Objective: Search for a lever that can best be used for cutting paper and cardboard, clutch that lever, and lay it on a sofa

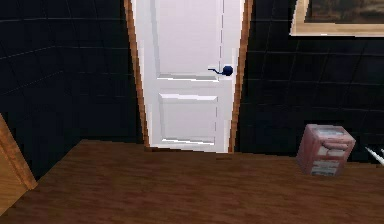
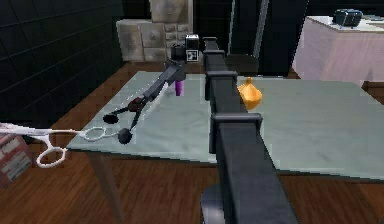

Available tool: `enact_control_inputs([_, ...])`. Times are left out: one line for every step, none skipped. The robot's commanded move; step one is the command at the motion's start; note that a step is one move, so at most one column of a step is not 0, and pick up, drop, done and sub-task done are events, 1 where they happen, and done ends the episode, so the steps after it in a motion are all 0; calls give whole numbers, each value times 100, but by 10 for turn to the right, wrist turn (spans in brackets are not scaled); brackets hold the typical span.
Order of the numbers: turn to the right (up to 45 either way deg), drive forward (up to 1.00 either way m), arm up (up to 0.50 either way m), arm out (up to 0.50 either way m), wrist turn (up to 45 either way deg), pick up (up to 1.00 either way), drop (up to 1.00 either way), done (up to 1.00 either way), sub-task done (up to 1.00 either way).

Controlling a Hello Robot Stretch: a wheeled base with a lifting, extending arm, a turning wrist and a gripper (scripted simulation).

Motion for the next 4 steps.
enact_control_inputs([0,0,0,-44,0,0,0,0,0])
enact_control_inputs([-450,0,0,0,0,0,0,0,0])
enact_control_inputs([-90,0,0,0,0,0,0,0,0])
enact_control_inputs([0,15,0,0,0,0,0,0,0])
